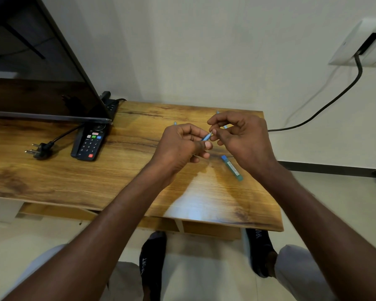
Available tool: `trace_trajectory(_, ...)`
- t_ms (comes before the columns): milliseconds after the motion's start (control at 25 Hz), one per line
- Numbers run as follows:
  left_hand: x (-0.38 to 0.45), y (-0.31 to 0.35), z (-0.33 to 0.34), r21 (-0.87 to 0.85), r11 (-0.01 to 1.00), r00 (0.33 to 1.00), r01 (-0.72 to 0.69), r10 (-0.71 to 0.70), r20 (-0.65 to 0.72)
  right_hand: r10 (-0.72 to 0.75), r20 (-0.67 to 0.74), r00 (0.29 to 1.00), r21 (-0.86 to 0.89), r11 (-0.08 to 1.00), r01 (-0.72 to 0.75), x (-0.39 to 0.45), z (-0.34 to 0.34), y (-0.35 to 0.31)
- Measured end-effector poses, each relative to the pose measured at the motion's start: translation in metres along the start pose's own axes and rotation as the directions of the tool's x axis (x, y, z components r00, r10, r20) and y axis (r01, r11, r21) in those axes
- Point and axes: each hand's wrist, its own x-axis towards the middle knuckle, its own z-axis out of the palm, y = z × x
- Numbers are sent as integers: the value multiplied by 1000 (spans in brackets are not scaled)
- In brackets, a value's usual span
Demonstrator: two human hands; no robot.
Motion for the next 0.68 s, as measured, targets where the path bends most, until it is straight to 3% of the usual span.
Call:
trace_trajectory(320, -1, -1, -2, -73, 997, 999, 35, -36, -14, 60, -33, 998, 54, 997, -58, -4, 8, -6)
trace_trajectory(680, 0, -2, -3, -147, 985, 996, 87, -91, -21, -10, -36, 999, -25, 1000, 9, -8, 14, -6)
